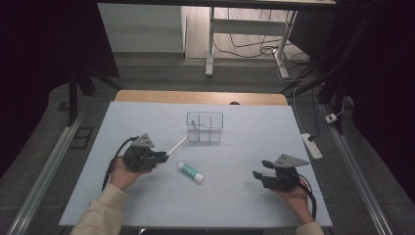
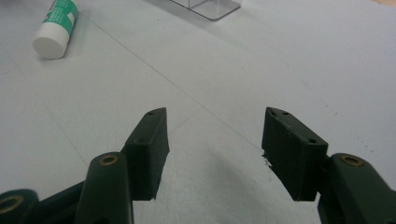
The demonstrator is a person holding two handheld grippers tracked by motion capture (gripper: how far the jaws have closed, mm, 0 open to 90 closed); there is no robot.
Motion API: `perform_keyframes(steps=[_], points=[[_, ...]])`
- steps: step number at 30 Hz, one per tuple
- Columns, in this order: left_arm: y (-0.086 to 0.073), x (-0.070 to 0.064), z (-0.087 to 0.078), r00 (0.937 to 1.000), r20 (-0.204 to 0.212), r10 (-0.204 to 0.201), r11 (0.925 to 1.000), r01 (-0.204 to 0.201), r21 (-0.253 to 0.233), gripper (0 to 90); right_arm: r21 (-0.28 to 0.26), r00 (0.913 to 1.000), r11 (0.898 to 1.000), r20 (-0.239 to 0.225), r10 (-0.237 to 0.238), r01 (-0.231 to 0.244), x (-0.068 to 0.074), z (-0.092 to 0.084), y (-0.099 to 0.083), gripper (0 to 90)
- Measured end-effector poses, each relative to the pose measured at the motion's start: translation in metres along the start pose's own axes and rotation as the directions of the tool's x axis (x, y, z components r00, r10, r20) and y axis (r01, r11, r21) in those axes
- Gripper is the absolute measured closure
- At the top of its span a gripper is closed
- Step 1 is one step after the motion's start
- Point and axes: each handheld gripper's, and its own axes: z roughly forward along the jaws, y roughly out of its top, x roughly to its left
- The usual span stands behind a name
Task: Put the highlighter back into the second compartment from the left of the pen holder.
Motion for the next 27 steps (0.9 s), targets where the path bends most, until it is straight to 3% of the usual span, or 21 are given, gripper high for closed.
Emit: perform_keyframes(steps=[15,27], points=[[0.007,-0.008,-0.001,0.9992,0.04,0.004,0.9948,0.0,-0.102,78.8,-0.008,0.9998,1.0,-0.019,0.002,-0.002,0.004,0.003,0.002,40.3],[0.023,-0.025,0.016,0.9952,0.084,0.051,0.9934,-0.042,-0.106,78.8,-0.032,0.9991,0.999,-0.041,0.004,-0.005,0.011,0.005,0.007,39.8]])
